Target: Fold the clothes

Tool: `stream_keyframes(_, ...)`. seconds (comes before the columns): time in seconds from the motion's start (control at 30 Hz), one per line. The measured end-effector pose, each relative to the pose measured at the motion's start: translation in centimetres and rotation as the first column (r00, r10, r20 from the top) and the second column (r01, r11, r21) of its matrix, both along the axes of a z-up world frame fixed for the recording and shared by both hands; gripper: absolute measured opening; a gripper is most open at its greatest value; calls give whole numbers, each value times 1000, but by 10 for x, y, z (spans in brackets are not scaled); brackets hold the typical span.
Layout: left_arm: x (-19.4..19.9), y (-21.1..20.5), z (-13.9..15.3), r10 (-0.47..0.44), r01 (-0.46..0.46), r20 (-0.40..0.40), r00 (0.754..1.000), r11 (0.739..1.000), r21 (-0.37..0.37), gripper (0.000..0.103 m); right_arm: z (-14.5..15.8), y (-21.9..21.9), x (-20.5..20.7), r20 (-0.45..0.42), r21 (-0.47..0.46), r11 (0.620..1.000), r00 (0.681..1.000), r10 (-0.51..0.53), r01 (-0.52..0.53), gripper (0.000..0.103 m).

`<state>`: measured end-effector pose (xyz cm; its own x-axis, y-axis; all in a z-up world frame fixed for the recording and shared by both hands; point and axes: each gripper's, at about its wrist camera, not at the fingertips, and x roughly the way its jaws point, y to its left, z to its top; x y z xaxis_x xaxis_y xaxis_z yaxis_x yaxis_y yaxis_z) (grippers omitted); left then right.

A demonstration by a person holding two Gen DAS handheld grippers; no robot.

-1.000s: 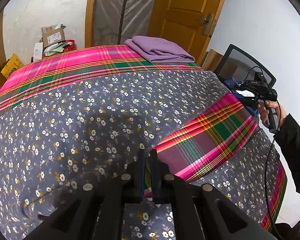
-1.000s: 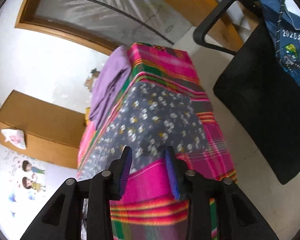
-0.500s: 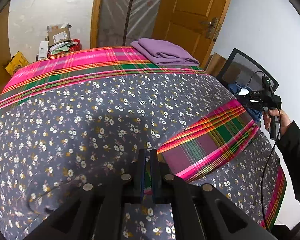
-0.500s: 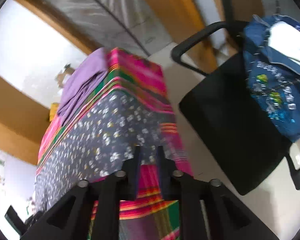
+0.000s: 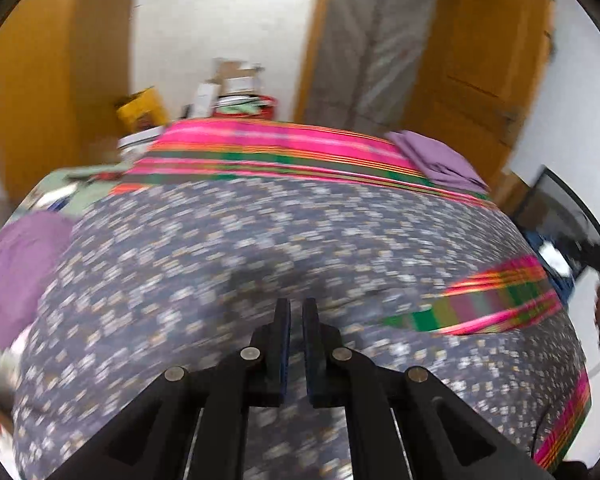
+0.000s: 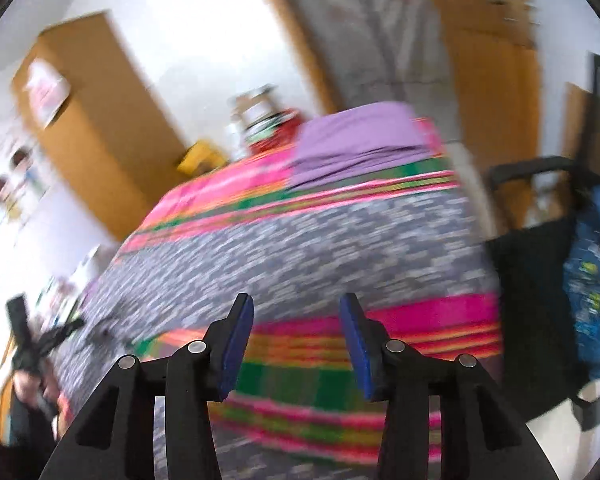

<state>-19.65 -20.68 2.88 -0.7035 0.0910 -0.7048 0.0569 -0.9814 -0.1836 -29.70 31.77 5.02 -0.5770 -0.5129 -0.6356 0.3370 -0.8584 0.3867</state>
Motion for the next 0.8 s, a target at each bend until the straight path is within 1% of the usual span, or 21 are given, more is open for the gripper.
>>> stream_keyframes(0.07, 13, -15, -4, 42, -42, 10, 999, 999, 4, 6, -5, -36, 16, 6, 25, 995, 995, 97, -98, 47)
stream_keyframes(0.17, 33, -35, -12, 101, -101, 29, 994, 995, 8, 6, -15, -85, 42, 16, 54, 970, 972, 235, -235, 47)
stream_keyframes(0.23, 45, -46, -15, 128, -129, 35, 991, 992, 3, 6, -24, -123, 62, 29, 100, 938, 943, 331, -332, 47)
stream_keyframes(0.27, 51, -51, -17, 141, -141, 38, 989, 990, 0, 6, -27, -138, 68, 28, 131, 922, 931, 363, -364, 47)
stream_keyframes(0.33, 64, -63, -19, 180, -180, 38, 983, 984, -6, 6, -34, -171, 86, 27, 198, 875, 895, 446, -442, 47)
stream_keyframes(0.43, 82, -83, -23, 241, -242, 45, 969, 970, -2, 6, -39, -204, 110, 17, 242, 814, 841, 541, -528, 47)
stream_keyframes(0.53, 100, -100, -29, 288, -288, 67, 955, 958, 0, 6, -44, -221, 124, 25, 252, 777, 807, 591, -577, 47)
stream_keyframes(0.63, 120, -112, -36, 311, -313, 86, 947, 950, 9, 6, -50, -225, 135, 39, 263, 752, 786, 617, -604, 47)
stream_keyframes(0.7, 131, -113, -38, 311, -313, 88, 946, 950, 15, 6, -51, -219, 141, 41, 271, 739, 774, 631, -617, 47)
stream_keyframes(0.8, 144, -103, -36, 277, -281, 73, 958, 959, 43, 6, -45, -203, 156, 15, 309, 720, 760, 650, -622, 47)
